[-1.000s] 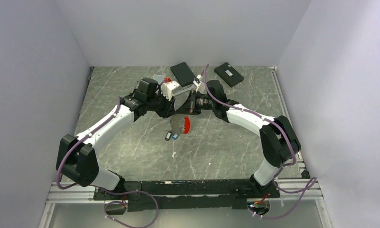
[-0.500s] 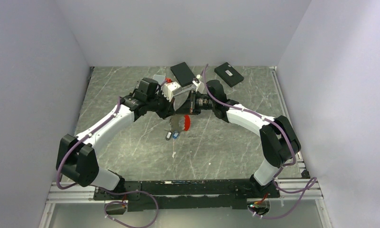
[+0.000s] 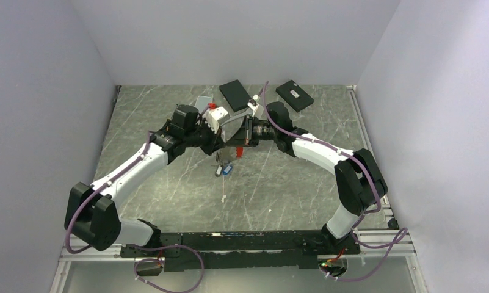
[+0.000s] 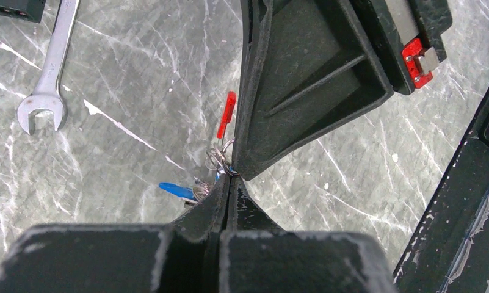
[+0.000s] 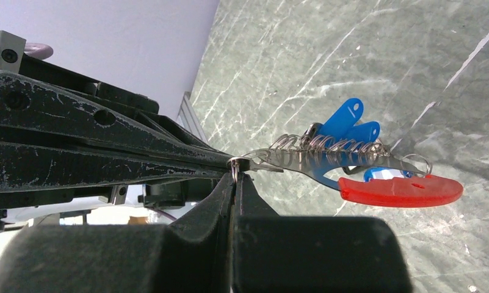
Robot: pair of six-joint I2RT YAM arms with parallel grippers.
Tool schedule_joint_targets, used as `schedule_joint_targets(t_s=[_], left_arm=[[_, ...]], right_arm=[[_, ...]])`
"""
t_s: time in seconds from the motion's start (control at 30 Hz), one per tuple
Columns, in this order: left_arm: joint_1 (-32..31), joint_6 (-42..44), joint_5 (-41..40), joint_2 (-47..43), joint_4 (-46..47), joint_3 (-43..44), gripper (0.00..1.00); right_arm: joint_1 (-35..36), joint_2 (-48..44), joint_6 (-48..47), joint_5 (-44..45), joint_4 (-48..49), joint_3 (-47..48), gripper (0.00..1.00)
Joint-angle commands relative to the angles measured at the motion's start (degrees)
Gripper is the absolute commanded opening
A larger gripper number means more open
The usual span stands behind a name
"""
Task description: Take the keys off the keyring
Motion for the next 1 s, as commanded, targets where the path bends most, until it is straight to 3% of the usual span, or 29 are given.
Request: schedule_joint_targets(t_s=[0.0,0.67,0.97], left_arm=[[-0.8,0.6,5.9,-5.0,9.3,-0.5,0.00],[-3.3,12.3,8.4,-12.1,8.7,-7.2,0.00],[-3.5,11.6,5.9,-12.8,8.3,-7.7,0.00]], right_arm=[[0.3,0.7,0.1,0.4,1.1,0.4,0.00],[-0.6,4.4,2.8,-0.2,2.1,0.5,0.00],[-0.7,3.0,2.4,-0.3,3.0,-0.1,0.00]])
